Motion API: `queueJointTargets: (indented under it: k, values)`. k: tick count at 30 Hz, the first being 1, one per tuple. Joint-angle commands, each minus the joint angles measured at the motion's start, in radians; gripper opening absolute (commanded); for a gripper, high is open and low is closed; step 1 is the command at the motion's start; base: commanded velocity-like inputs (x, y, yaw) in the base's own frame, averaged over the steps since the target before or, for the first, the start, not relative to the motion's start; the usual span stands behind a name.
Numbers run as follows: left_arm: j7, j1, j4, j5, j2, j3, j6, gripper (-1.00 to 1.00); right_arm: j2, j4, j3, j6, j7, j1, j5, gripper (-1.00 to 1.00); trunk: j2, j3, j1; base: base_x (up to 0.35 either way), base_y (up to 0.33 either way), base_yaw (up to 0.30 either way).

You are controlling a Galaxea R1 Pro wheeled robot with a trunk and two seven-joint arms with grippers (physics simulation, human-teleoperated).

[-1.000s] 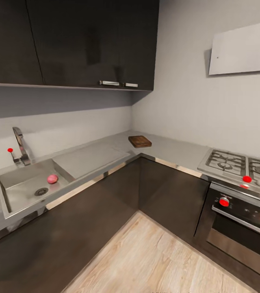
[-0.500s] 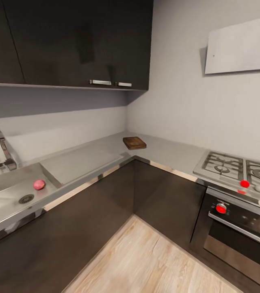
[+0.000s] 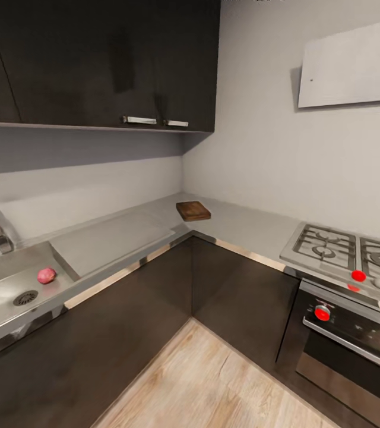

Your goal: In the kitchen, take the Vidalia onion out of the sink, dice it on the chopping board with the paring knife, put the diced onion into the bowl on the countertop, then place both the paring knife and the chopping board into the sink.

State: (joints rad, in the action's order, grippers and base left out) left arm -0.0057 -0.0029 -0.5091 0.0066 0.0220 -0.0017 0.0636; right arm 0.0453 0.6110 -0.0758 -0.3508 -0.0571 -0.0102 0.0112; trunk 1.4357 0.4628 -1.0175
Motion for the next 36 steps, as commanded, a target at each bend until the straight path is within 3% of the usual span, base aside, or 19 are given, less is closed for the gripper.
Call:
queueJointTargets:
  k: [1,8,36]
  values:
    - [0.000,0.000,0.001,0.000,-0.010,0.000,0.003,1.00,0.001,0.000,-0.002,-0.003,0.000,-0.001,0.001,1.00,-0.007,-0.002,0.004,0.003,-0.002,0.000]
    - [0.001,0.000,0.001,0.000,-0.025,0.003,0.002,1.00,0.001,0.000,-0.002,-0.003,0.000,-0.001,0.001,1.00,-0.056,-0.024,0.031,0.000,0.000,0.000]
    - [0.001,0.000,0.001,-0.001,-0.025,0.003,0.002,1.00,0.001,0.000,-0.001,-0.003,0.000,-0.001,0.001,1.00,-0.252,-0.112,0.138,0.000,0.000,0.000]
